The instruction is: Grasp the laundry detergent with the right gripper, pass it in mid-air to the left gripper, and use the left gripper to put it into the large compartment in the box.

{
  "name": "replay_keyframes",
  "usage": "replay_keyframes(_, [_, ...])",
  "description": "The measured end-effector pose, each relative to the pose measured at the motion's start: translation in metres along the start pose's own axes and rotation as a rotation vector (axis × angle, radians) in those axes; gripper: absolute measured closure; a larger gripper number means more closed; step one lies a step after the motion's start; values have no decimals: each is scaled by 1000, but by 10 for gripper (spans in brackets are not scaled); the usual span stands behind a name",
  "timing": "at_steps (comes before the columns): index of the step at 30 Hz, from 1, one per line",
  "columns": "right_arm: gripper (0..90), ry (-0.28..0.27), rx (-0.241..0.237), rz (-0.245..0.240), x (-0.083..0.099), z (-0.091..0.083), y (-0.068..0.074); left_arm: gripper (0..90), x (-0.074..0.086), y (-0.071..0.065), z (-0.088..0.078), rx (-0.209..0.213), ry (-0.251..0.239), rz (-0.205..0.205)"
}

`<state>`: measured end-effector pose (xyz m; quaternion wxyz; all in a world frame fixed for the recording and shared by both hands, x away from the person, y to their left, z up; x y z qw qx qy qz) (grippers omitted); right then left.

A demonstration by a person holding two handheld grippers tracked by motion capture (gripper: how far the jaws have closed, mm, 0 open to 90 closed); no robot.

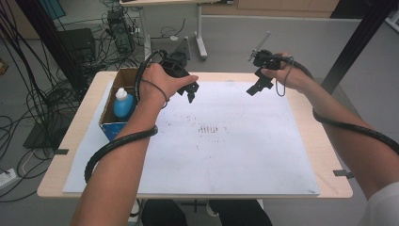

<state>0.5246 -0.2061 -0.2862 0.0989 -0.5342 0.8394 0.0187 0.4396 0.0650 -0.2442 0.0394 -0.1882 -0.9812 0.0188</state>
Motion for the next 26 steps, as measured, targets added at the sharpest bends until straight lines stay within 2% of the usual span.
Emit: replay_keyframes(26, [45, -4, -2, -9, 0, -3, 4, 146, 1, -5, 1, 37, -2, 13])
Point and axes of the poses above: each handheld gripper's, and its own axes: z roughly forward along the jaws, x roughly out of its underside, y roughly to its left, the point moved 3 cm from there along z, roughly forward along the jaws, and after that the axes turned 14 degrees about y, right-handed, at the moved point
